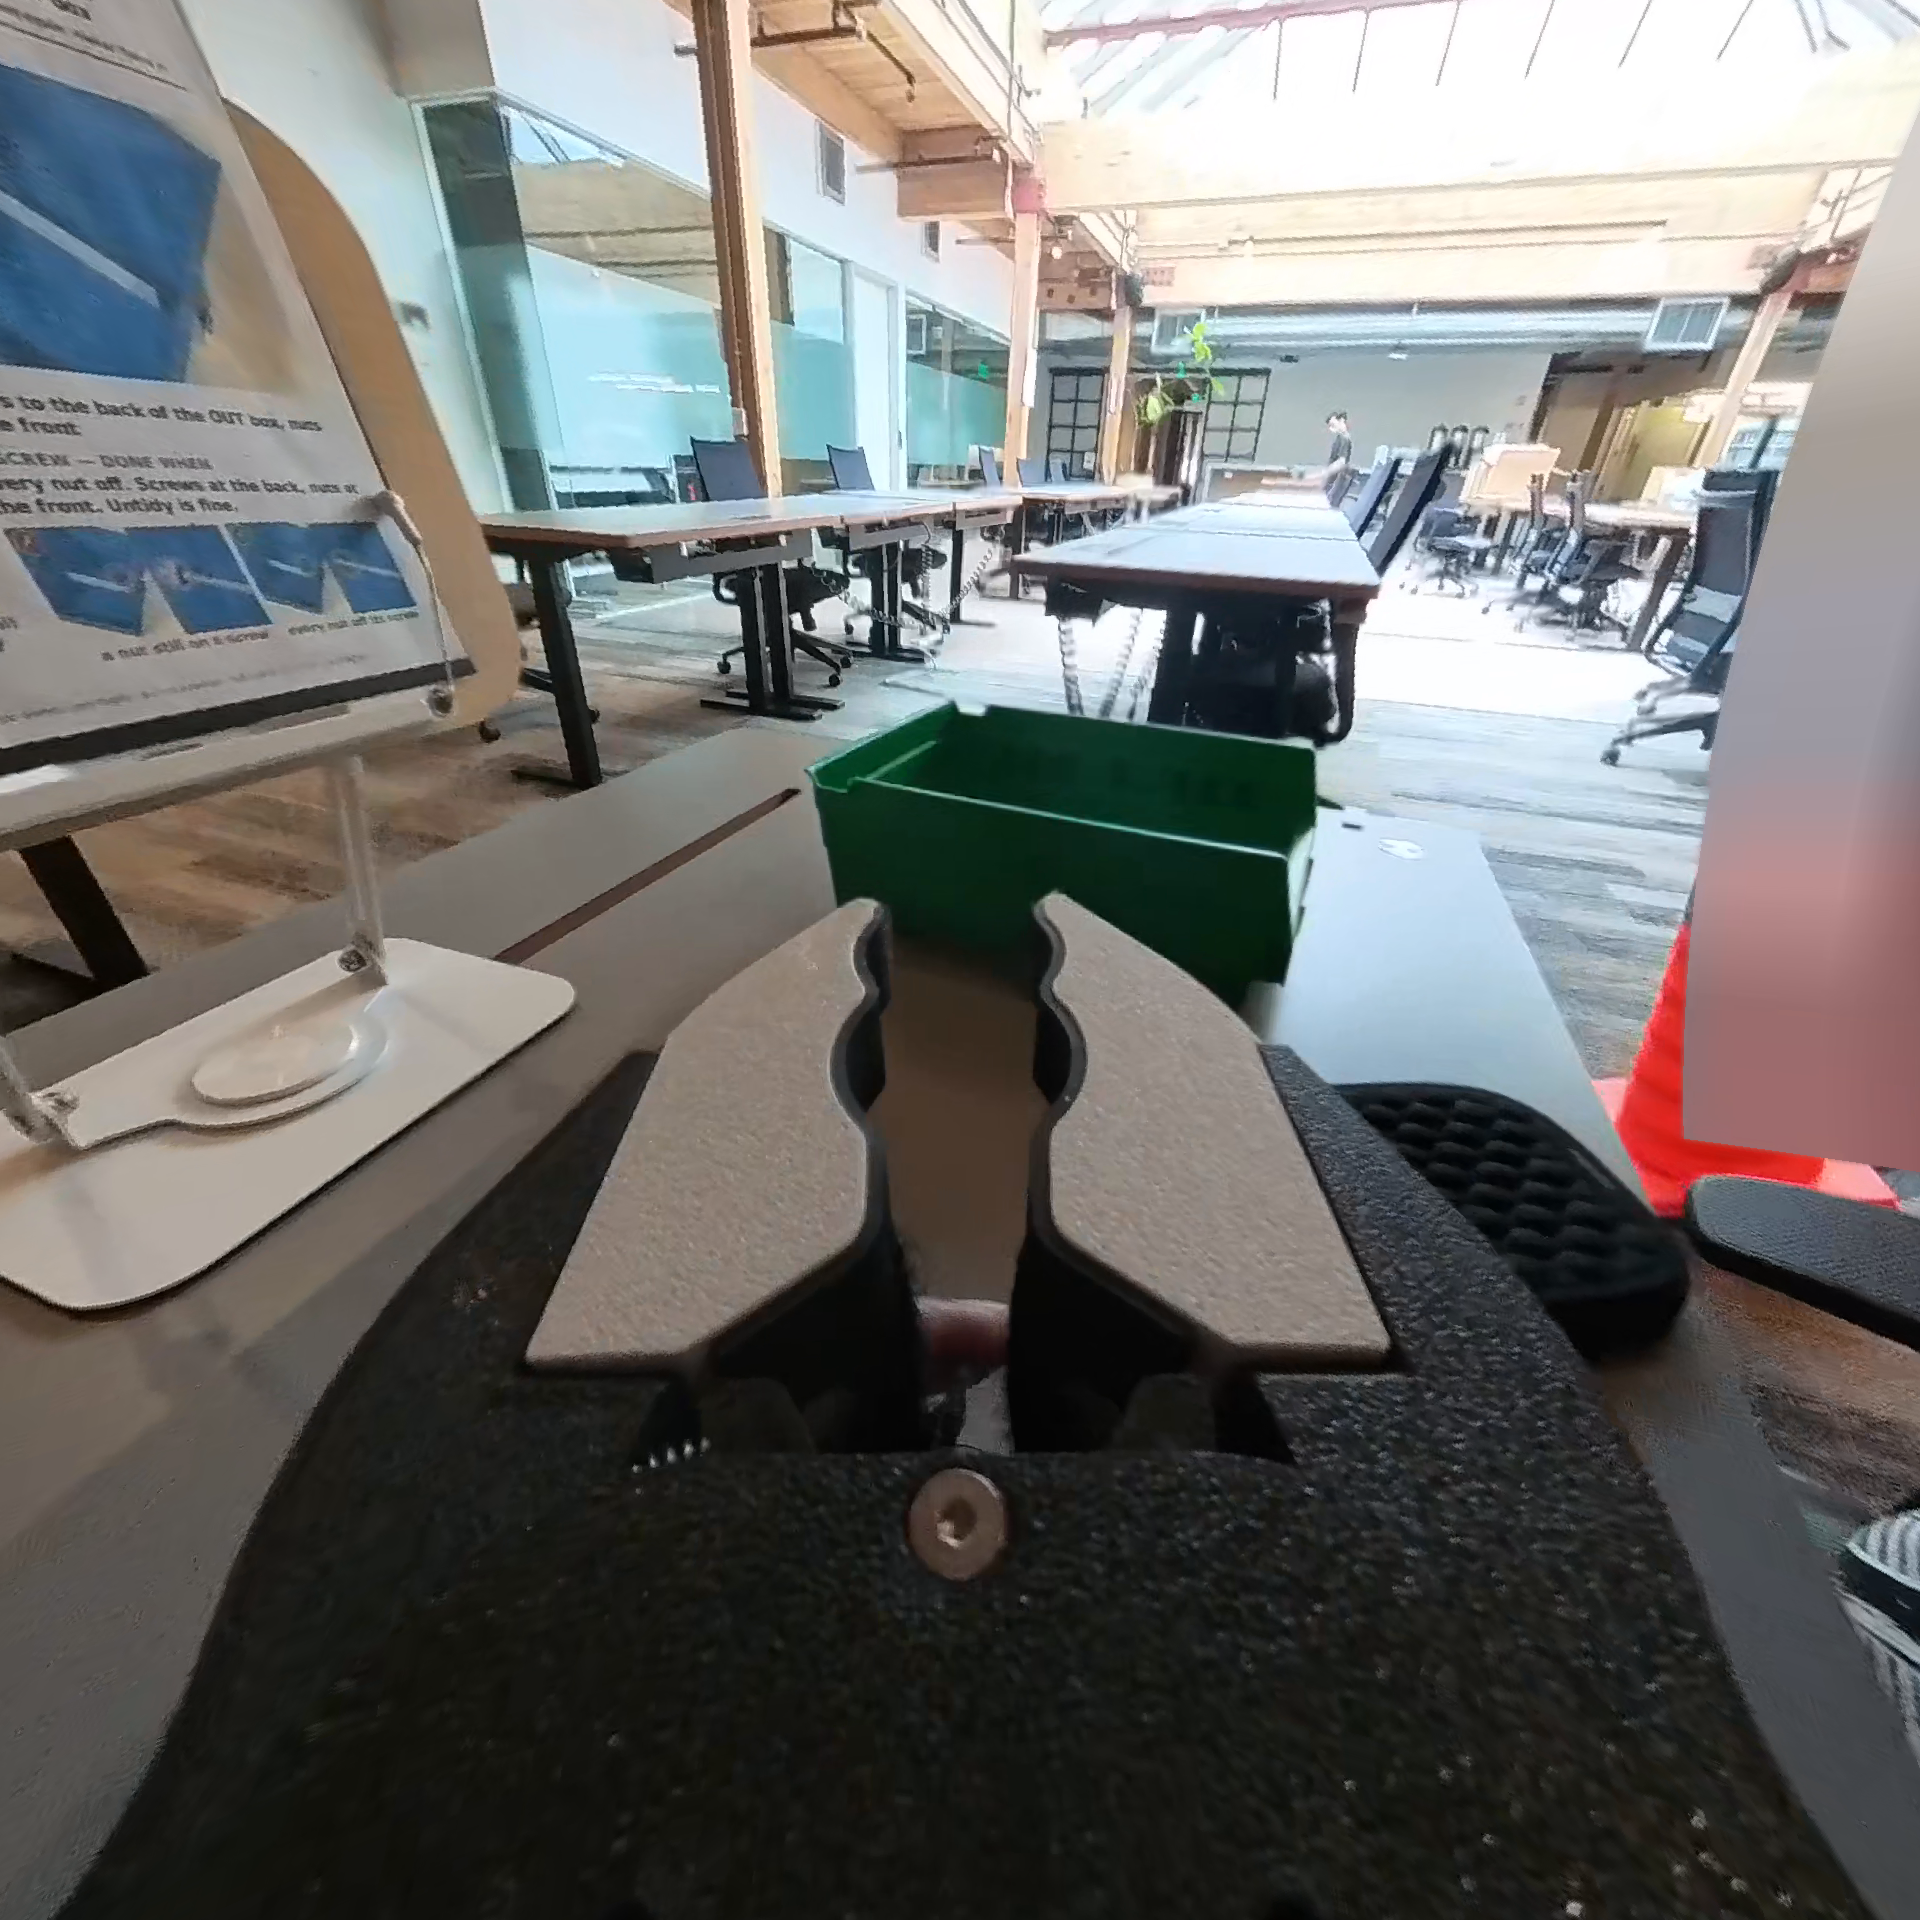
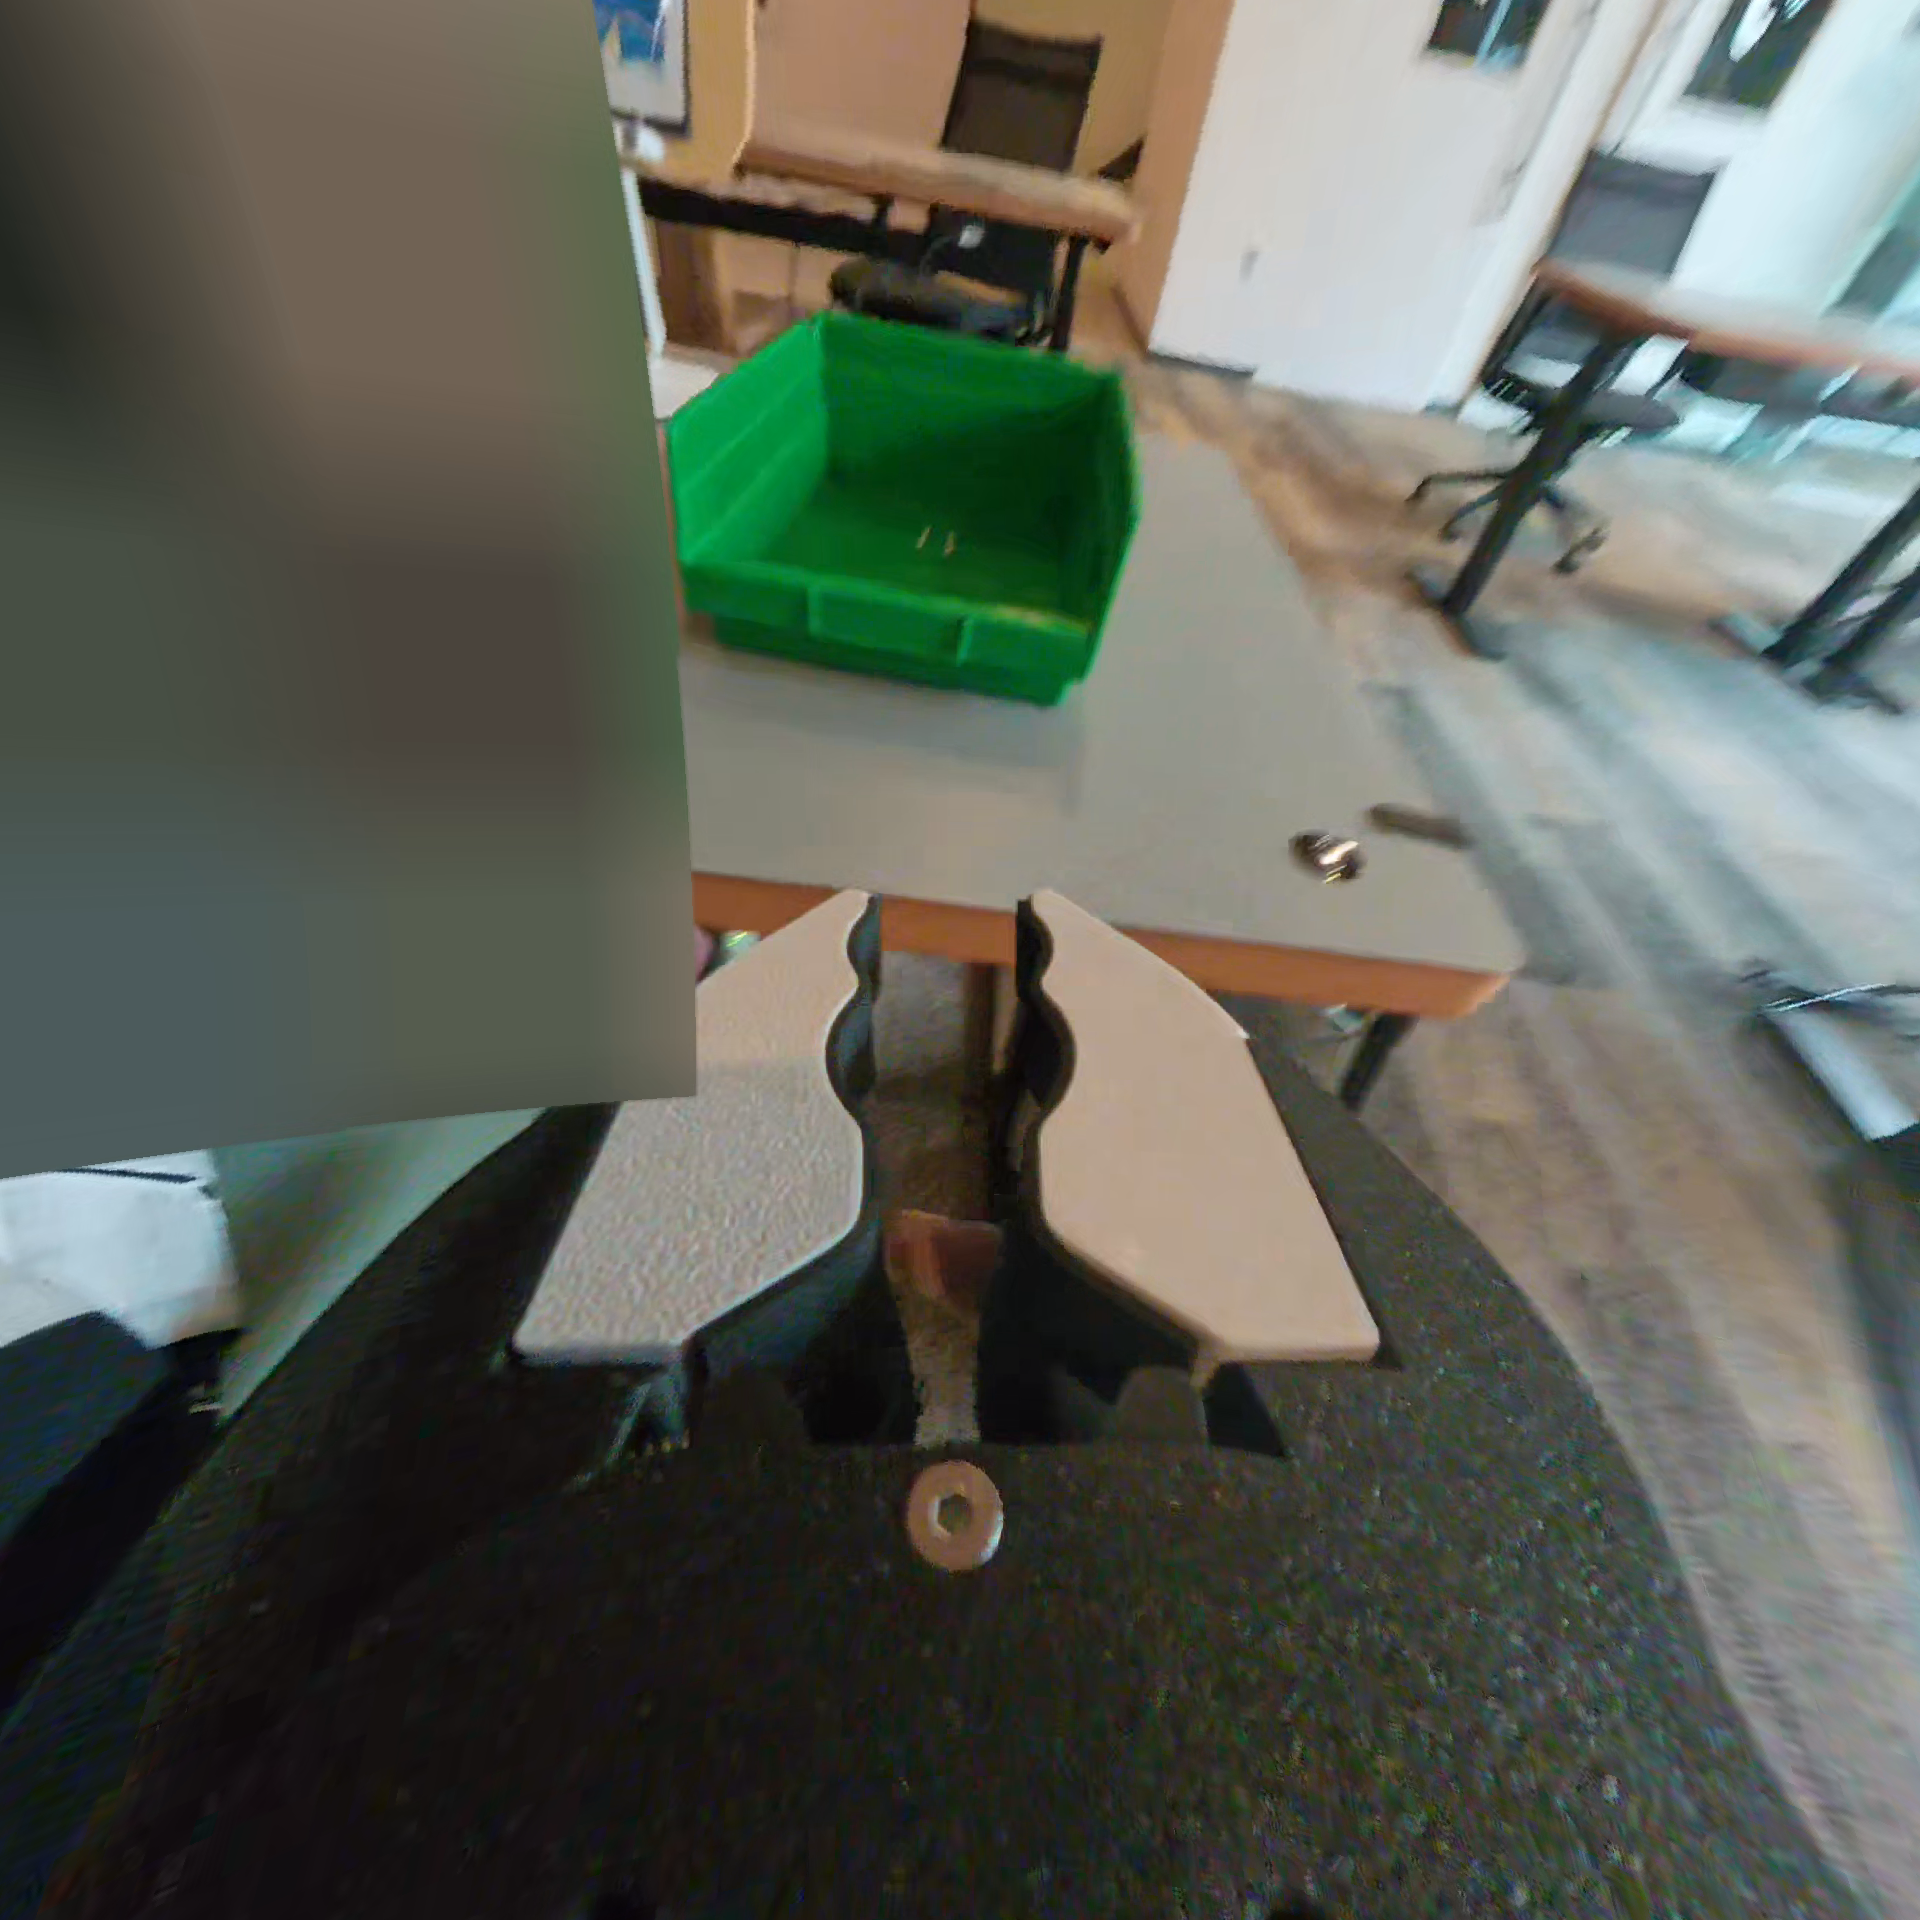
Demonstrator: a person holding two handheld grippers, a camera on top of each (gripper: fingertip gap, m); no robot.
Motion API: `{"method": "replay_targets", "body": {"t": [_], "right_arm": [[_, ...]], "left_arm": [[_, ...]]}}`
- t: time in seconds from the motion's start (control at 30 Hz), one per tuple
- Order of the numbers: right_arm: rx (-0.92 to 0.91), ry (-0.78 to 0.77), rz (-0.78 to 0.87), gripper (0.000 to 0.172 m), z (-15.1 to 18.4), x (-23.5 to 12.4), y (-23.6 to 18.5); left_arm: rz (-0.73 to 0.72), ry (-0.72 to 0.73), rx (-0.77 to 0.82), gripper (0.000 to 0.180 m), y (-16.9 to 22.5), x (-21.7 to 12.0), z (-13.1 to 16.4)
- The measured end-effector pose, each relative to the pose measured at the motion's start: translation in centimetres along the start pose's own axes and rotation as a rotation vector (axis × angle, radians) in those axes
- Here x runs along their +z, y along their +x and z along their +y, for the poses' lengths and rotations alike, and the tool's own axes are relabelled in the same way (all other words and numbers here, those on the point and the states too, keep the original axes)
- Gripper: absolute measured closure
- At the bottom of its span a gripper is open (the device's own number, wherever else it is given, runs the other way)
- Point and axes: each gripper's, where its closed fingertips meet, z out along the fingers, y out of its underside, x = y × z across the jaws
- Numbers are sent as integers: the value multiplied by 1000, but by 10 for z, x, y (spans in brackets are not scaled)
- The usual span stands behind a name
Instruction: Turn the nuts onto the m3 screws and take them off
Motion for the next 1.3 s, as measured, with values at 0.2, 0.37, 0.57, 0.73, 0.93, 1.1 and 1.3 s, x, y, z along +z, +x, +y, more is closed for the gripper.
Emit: {"method": "replay_targets", "body": {"t": [0.2,0.37,0.57,0.73,0.93,1.1,1.3], "right_arm": [[15,-92,-283,148,9,61,-82],[-131,-179,-418,147,-14,105,-148],[-320,-302,-520,142,-19,123,-204],[-251,-552,-213,139,28,102,-104],[233,-945,230,128,176,3,54],[730,-857,295,128,317,-6,87],[1031,-633,328,124,484,7,111]], "left_arm": [[-11,-353,23,145,21,-14,51],[61,-576,73,144,52,-21,100],[196,-673,236,147,77,7,143],[196,-593,241,148,84,38,140],[148,-601,248,147,75,49,144],[42,-567,143,148,41,58,125],[-147,-407,-3,148,-2,70,78]]}}
